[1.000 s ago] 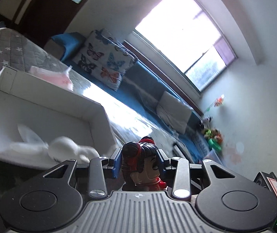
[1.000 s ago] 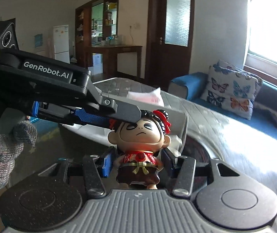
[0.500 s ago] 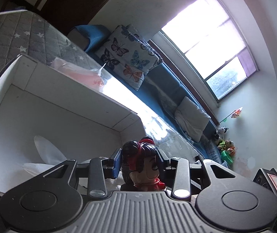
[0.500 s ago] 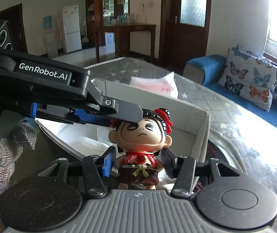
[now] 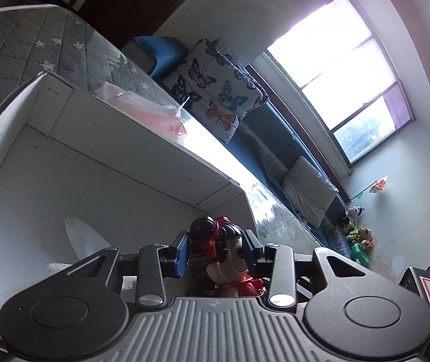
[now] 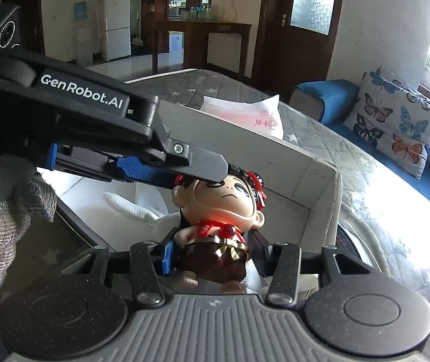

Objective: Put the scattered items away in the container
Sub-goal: 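Carry the doll into the grey box and open both grippers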

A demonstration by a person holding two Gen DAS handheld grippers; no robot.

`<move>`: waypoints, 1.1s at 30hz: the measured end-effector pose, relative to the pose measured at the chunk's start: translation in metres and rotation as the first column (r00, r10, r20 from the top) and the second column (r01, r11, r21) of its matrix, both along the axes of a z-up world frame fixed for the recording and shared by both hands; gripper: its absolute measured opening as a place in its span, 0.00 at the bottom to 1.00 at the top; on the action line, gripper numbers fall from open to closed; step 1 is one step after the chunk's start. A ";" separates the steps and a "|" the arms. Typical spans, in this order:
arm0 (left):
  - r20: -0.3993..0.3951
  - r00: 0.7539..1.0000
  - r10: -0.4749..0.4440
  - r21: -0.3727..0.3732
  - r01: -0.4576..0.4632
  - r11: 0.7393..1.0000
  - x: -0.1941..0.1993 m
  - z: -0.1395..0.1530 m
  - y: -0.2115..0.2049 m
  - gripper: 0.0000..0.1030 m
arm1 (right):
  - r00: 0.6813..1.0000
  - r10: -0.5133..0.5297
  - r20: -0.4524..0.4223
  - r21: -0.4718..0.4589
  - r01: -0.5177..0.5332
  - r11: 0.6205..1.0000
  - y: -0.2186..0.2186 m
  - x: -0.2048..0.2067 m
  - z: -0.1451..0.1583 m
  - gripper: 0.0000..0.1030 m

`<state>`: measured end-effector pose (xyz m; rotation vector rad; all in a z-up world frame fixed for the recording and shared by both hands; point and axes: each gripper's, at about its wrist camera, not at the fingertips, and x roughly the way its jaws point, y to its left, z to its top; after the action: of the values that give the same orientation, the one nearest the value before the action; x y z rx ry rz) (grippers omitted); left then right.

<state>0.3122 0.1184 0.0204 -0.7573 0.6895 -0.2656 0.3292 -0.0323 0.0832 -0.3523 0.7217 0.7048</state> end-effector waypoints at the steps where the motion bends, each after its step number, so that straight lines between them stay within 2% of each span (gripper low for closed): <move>1: -0.005 1.000 0.002 -0.009 -0.002 1.000 0.000 -0.001 0.001 0.39 | 1.000 -0.004 -0.009 0.006 0.004 1.000 -0.001 0.001 0.001 0.47; 4: 0.001 1.000 -0.005 -0.023 0.005 1.000 -0.001 -0.001 0.005 0.39 | 1.000 -0.003 -0.016 0.018 0.003 1.000 -0.004 0.000 0.003 0.47; 13: 0.017 1.000 0.015 0.031 -0.016 0.999 -0.014 0.000 0.010 0.37 | 1.000 -0.008 -0.019 0.066 0.009 0.998 -0.007 -0.009 0.009 0.50; 17: 0.004 1.000 -0.001 0.022 0.001 1.000 -0.016 -0.002 0.006 0.37 | 1.000 -0.025 -0.018 0.095 0.027 0.995 -0.013 -0.012 0.015 0.50; 23: -0.006 0.999 -0.036 0.024 0.036 0.999 -0.007 -0.005 -0.010 0.37 | 0.997 -0.061 -0.038 0.082 0.064 0.995 -0.015 -0.005 0.010 0.40; 24: -0.008 0.999 -0.042 0.030 0.043 0.999 -0.003 -0.005 -0.012 0.37 | 0.997 -0.058 -0.048 0.089 0.062 0.994 -0.017 -0.003 0.009 0.31; 25: -0.011 0.999 -0.049 0.039 0.050 0.998 -0.001 -0.006 -0.015 0.37 | 0.997 -0.052 -0.062 0.103 0.058 0.993 -0.018 -0.001 0.009 0.27; 29: -0.040 0.998 -0.054 0.041 0.056 0.998 0.008 -0.016 -0.019 0.37 | 0.997 -0.048 -0.064 0.104 0.054 0.993 -0.014 0.001 0.008 0.27; 33: -0.036 0.998 -0.051 0.041 0.052 0.998 0.007 -0.015 -0.015 0.36 | 0.997 -0.038 -0.062 0.105 0.044 0.994 -0.015 -0.003 0.006 0.27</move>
<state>0.3191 0.1035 0.0051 -0.7057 0.7462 -0.2845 0.3260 -0.0472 0.0892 -0.2195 0.7428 0.7145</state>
